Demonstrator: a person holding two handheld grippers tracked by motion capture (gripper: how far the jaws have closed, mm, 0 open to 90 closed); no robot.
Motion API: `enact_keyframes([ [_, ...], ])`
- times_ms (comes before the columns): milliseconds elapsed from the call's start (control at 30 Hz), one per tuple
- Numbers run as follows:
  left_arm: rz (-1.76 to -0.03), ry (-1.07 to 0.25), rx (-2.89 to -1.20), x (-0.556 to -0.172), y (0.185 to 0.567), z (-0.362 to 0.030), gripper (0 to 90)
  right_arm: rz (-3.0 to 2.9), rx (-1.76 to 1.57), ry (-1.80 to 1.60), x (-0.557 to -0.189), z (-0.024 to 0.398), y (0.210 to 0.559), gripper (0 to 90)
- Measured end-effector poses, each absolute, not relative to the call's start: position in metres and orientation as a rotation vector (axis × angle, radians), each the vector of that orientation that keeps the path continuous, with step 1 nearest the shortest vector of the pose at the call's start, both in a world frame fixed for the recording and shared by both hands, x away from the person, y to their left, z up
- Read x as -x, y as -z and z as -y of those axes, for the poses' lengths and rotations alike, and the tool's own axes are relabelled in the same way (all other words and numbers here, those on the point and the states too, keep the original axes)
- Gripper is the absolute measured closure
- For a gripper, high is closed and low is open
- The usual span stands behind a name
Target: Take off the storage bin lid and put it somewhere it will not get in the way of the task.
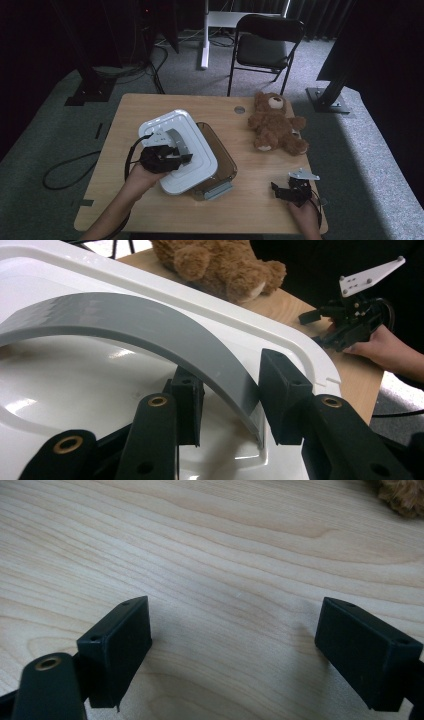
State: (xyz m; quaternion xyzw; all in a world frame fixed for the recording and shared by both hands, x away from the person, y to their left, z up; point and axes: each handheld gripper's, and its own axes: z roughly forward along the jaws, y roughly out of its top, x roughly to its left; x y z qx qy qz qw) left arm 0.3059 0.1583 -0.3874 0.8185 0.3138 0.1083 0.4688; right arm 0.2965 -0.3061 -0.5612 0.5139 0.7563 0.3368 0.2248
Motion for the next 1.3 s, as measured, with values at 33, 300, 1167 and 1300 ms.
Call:
enact_keyframes([
  [33,-0.774,-0.269,-2.004,-0.305,0.388,-0.161,64.0,-2.086,-1.418,-0.929,-0.296,0.306,0.561,14.1],
  [300,-0.809,-0.284,-2.001,-0.300,0.391,-0.184,64.0,-2.077,-1.426,-0.929,-0.297,0.306,0.561,14.1],
  [1167,-0.889,-0.263,-1.991,-0.285,0.416,-0.245,63.9,-2.078,-1.425,-0.927,-0.297,0.306,0.561,14.1],
  [1300,-0.899,-0.233,-1.964,-0.284,0.423,-0.254,63.8,-2.074,-1.430,-0.925,-0.297,0.307,0.561,14.1],
])
